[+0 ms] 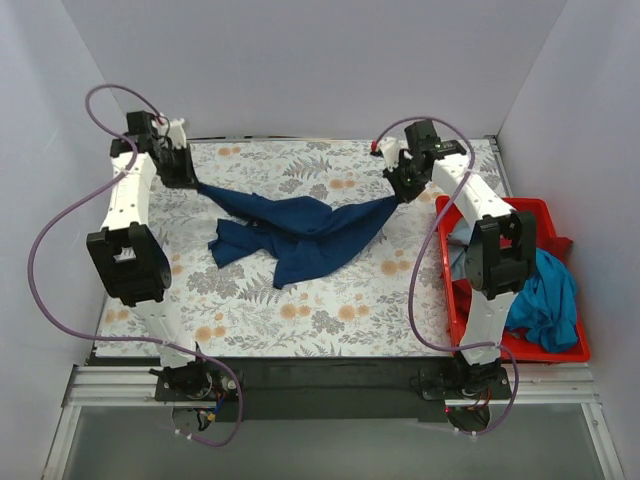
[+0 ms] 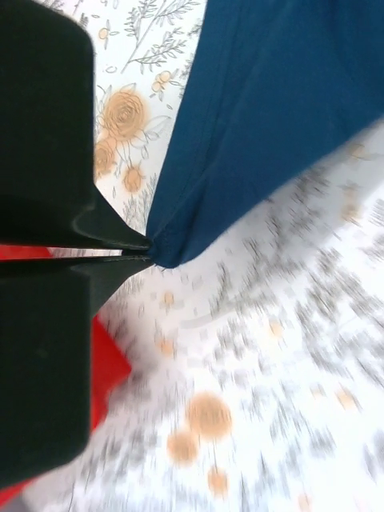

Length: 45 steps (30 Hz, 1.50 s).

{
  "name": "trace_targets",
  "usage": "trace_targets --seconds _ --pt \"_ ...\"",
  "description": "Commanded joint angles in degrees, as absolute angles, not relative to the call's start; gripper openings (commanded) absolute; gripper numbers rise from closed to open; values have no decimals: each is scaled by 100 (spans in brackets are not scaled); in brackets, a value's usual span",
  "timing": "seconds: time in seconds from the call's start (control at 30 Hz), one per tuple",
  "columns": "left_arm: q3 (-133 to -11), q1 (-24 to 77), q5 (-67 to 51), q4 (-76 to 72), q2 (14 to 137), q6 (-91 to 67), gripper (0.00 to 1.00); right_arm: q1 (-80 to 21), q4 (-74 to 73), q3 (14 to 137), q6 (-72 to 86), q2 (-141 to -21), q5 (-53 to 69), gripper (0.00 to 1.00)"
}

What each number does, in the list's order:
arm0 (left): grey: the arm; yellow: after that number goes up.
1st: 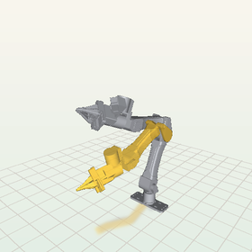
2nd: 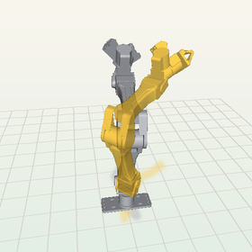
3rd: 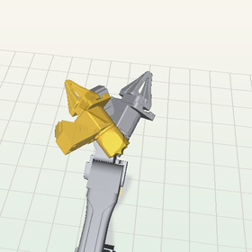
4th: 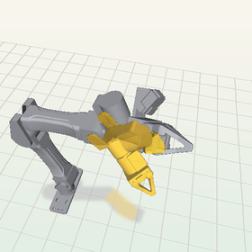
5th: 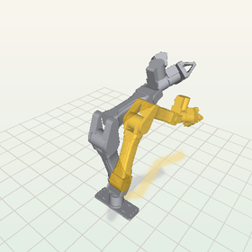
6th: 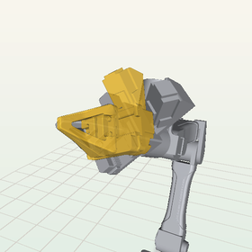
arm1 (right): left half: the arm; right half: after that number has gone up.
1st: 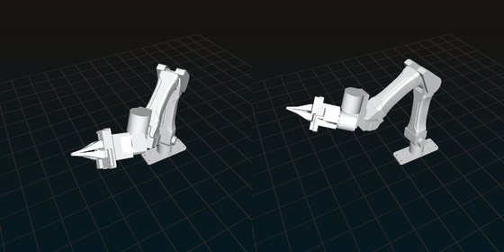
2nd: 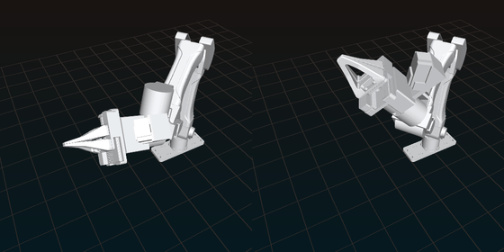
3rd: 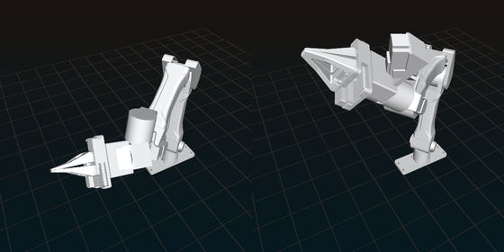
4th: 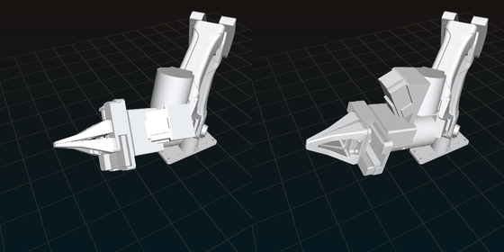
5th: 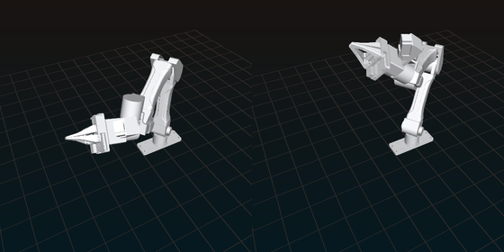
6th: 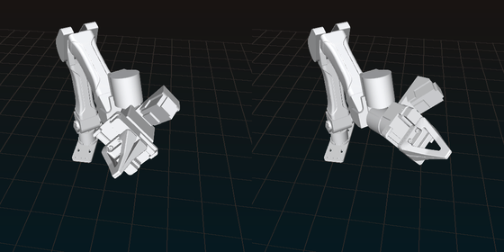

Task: Fold and stack the t-shirts
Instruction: Flatten the tshirt out

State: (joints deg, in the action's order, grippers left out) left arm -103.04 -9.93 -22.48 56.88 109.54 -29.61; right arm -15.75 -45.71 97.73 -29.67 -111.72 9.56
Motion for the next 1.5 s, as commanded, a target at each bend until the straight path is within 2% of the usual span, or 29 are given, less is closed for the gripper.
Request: trace_targets --seconds 0.0,0.1,0.23,0.43,0.67,0.97,1.2,1.33,1.47 --pt "-11696 -1283 -2145 5765 10705 -2944 0 -1521 -4526 10844 -3103 -10538 739 1" --pt "-12268 -1450 -2259 5819 10530 -2979 0 -1512 -4483 11589 -3120 -10363 581 1" --pt "-11938 -1783 -2302 5476 9723 -3155 0 -1520 -4465 12041 -3138 -9880 440 1" --pt "-11663 -2697 -2944 5072 8370 -3814 0 -1520 -4176 11814 -3173 -8782 246 1" --pt "-11347 -2733 -2619 3948 7252 -4209 0 -1521 -3131 11259 -3190 -7717 97 1" --pt "-12331 -2699 -3410 4219 8410 -4421 0 -1520 -2629 11610 -3340 -8542 -228 1" --pt "-13648 -2602 -3445 4026 10149 -4990 0 -1512 -2154 12663 -2928 -10007 -667 1" --pt "-14124 -2610 -3454 3044 10704 -5605 0 -1512 -1891 13394 -2769 -10485 -799 1" --pt "-14063 -2610 -3174 1429 10522 -6204 0 -1512 -1013 13509 -2716 -10346 -1072 1"
